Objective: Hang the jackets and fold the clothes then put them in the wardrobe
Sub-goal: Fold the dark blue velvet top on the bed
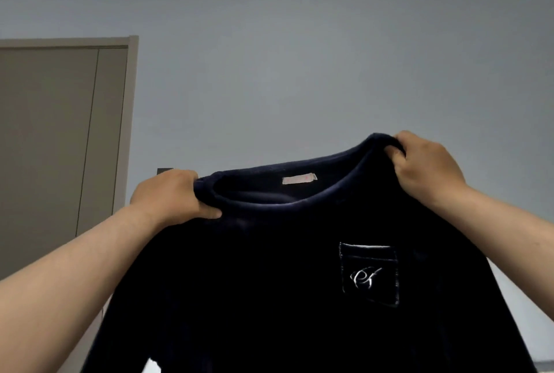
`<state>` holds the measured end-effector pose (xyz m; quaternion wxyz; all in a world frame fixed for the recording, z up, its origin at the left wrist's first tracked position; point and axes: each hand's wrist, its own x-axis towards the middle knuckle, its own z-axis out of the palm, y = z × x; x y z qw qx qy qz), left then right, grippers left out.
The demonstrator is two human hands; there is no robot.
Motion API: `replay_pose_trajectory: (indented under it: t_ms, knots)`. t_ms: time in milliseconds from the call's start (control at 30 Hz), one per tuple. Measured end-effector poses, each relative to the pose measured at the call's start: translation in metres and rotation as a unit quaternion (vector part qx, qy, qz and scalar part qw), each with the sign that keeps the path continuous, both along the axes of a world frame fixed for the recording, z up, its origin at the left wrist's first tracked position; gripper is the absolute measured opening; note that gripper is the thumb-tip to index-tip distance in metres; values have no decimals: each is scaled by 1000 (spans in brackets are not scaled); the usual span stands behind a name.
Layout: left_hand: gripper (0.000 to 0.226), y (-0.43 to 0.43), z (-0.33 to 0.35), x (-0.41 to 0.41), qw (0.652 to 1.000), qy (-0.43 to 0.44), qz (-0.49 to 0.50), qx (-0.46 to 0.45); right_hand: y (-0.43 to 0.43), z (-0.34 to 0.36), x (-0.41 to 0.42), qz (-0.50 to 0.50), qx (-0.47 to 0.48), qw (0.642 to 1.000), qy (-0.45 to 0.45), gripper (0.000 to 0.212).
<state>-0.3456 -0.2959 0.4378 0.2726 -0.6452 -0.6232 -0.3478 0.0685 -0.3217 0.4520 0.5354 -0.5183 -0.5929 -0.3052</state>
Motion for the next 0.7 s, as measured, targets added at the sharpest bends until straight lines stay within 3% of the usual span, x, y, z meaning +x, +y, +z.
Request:
replay_pose_trajectory:
  t_ms: [200, 333, 467, 567, 700]
  knots:
    - [52, -17, 9, 0, 979, -74, -187, -38, -28, 17, 13, -48, -21, 999, -12, 25]
    - [31, -22, 18, 7, 963, -133, -232, 43, -51, 22, 20, -42, -11, 999, -13, 22]
    - [25, -17, 12, 20, 949, -174, -242, 106, -60, 16, 32, -40, -8, 999, -4, 22]
    - [24, 6, -23, 34, 959, -171, -216, 65, -41, -14, 44, -70, -80, 994, -6, 22]
    - [20, 39, -106, 65, 959, -170, -223, -47, -7, -104, 66, -85, -205, 975, 19, 22]
